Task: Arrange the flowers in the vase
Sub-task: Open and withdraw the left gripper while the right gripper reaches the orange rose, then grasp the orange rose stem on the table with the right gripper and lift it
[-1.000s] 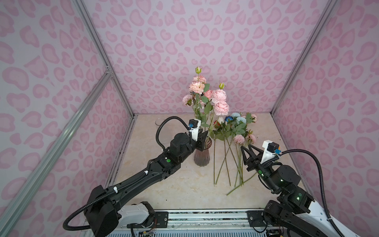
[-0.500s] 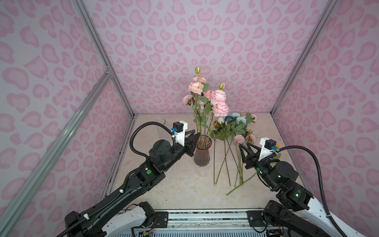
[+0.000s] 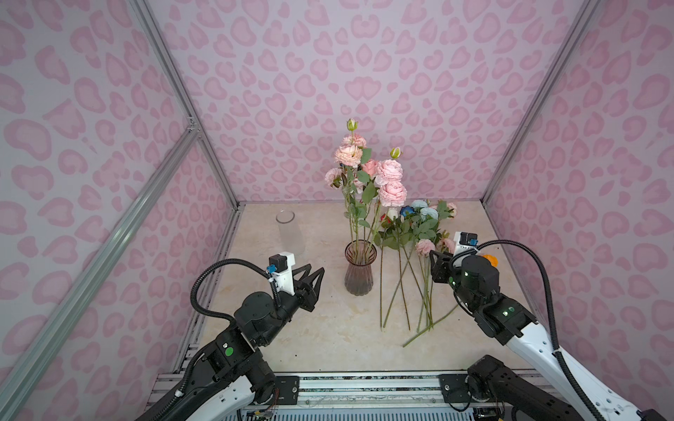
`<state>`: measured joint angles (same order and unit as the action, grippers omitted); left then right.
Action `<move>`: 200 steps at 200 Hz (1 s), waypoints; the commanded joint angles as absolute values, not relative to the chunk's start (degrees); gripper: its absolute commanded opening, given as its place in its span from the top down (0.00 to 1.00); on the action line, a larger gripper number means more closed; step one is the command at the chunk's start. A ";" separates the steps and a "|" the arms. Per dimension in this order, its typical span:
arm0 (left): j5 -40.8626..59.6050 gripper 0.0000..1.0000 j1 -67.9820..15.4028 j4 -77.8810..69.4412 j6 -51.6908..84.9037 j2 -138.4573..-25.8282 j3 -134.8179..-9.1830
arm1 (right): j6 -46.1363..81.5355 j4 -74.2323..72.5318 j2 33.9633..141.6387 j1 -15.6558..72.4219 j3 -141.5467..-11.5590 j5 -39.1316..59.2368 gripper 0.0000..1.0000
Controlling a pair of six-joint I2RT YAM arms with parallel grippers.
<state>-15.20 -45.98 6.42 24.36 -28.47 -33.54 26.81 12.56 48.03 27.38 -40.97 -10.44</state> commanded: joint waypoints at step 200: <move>-12.57 0.54 -45.88 7.33 48.21 -27.40 -19.17 | 43.02 24.20 73.17 -3.55 -36.92 -8.05 0.61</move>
